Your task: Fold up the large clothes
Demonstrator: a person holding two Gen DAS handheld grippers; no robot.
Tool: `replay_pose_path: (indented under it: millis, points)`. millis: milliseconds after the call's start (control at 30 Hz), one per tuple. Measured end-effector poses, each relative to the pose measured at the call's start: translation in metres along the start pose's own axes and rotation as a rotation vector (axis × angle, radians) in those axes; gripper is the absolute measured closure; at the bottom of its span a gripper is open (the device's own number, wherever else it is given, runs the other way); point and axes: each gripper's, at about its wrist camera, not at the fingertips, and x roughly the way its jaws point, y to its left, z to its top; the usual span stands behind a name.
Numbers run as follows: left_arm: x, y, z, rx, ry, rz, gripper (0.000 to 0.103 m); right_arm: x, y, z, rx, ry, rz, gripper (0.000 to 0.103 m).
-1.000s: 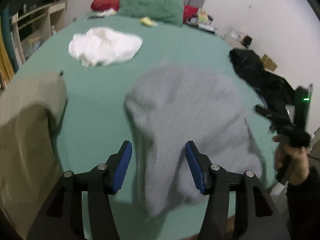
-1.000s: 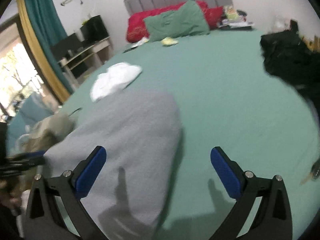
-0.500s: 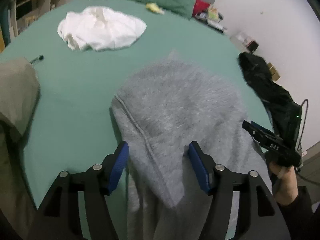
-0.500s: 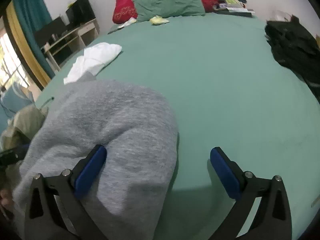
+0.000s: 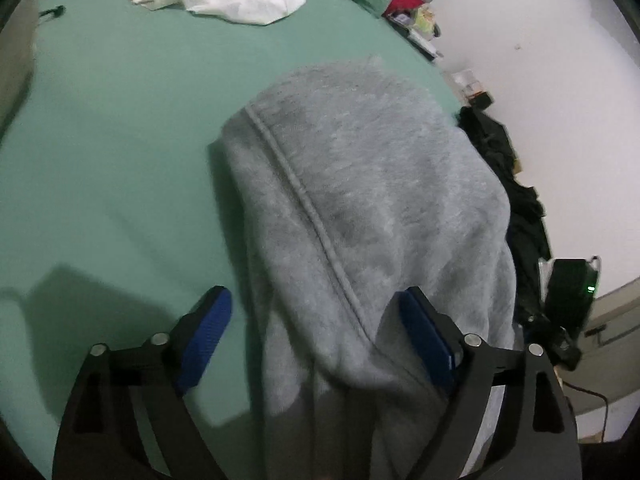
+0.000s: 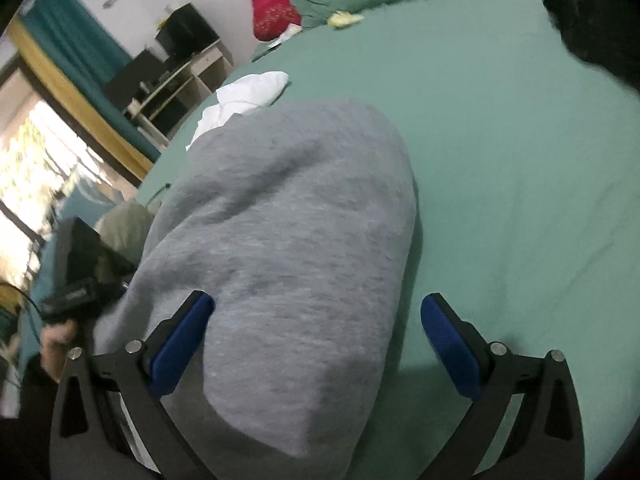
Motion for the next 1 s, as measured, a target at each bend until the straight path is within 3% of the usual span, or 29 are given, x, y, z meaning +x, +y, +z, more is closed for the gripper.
replay_pose_path:
  millis: [67,267,433,600,700,833,1000]
  points:
    - [0.005,-0.004,0.003,0.020,0.009,-0.011,0.012,0.006,-0.003,0.002,0.015,0.003,0.014,0.001]
    - [0.018,-0.024,-0.002,0.096,0.022,-0.149,0.012,0.020,-0.005,0.002,0.036,0.003,0.059,0.001]
    - [0.017,-0.020,-0.004,0.033,0.017,-0.266,0.012,0.020,-0.005,0.001,0.025,0.013,0.062,0.001]
    - [0.036,-0.039,-0.019,0.171,0.025,-0.120,0.012,0.029,0.008,-0.001,0.005,0.076,0.093,0.001]
    - [0.036,-0.037,-0.020,0.164,0.019,-0.122,0.014,0.031,0.013,-0.004,0.007,0.067,0.135,0.012]
    - [0.035,-0.039,-0.027,0.166,0.006,-0.123,0.031,0.028,0.010,-0.013,0.041,0.025,0.168,0.022]
    - [0.029,-0.053,-0.030,0.169,-0.031,-0.093,0.047,0.017,0.026,-0.017,0.015,-0.029,0.122,0.036]
